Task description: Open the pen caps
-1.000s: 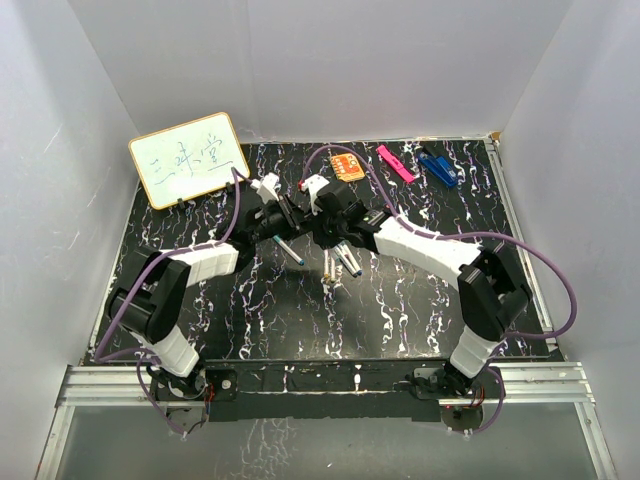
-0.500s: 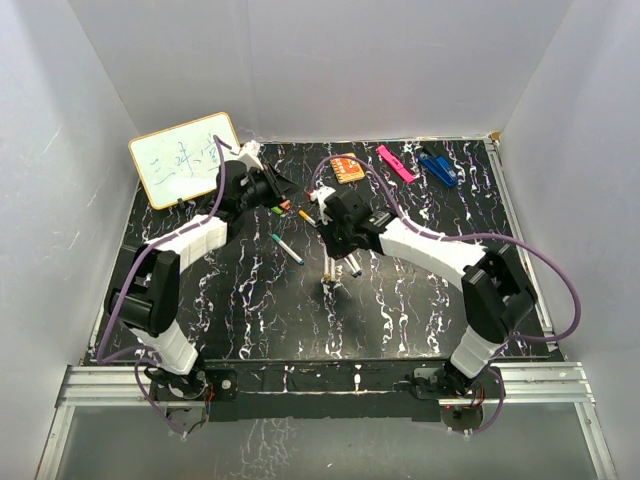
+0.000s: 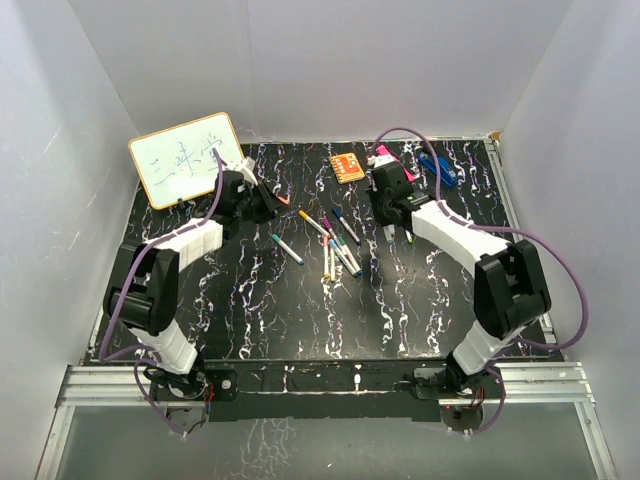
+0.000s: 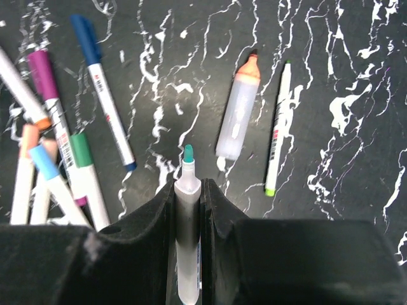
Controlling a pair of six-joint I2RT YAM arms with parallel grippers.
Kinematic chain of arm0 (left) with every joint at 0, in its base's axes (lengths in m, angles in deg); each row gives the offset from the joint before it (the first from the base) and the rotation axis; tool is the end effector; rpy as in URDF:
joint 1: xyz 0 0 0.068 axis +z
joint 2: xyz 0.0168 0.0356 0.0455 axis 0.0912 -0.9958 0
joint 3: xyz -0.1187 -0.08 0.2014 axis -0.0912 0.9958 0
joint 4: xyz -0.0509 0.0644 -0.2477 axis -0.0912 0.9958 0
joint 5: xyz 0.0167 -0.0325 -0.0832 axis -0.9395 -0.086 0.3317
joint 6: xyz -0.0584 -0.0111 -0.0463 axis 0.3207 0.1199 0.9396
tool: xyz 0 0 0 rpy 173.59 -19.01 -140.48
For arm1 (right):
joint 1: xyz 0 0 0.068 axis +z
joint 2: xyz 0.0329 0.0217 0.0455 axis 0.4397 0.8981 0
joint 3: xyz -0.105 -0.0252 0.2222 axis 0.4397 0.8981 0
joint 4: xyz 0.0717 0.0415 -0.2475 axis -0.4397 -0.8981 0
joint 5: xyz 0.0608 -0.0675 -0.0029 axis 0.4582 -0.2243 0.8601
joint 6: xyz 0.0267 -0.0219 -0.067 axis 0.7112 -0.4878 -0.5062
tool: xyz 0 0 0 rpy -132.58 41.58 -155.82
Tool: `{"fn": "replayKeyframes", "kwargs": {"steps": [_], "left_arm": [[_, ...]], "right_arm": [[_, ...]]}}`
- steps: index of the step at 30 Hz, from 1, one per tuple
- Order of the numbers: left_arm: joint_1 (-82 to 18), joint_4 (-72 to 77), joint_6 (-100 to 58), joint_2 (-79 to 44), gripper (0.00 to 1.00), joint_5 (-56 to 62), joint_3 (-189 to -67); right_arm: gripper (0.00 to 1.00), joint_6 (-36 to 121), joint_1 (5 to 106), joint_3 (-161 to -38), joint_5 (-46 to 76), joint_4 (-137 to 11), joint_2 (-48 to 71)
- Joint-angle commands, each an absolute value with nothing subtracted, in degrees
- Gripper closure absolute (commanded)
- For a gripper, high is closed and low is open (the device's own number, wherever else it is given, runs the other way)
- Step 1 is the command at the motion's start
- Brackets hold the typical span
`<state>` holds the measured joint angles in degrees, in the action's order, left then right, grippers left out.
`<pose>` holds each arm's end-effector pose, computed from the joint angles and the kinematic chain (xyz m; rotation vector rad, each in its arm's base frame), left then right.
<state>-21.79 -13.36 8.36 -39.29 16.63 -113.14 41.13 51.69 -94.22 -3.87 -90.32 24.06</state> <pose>0.3757 -0.1364 0.1868 -0.1694 2.0661 -1.0098 0.3382 0.1486 0.2040 -0.3381 2.4119 0.0063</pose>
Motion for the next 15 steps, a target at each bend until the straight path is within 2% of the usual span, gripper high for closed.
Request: {"fn": "replayKeyframes", "kwargs": {"steps": [1, 15], "left_arm": [[-20.62, -8.33, 5.79, -33.38, 1.0, 14.76, -110.92], [-14.66, -2.23, 2.8, -35.49, 1.0, 14.22, -111.54]], "right_arm": [[1.0, 39.8, 50.58, -96.44, -6.83, -82.97, 28.43], [1.0, 39.83, 47.3, -104.49, -3.56, -78.64, 42.89]]}}
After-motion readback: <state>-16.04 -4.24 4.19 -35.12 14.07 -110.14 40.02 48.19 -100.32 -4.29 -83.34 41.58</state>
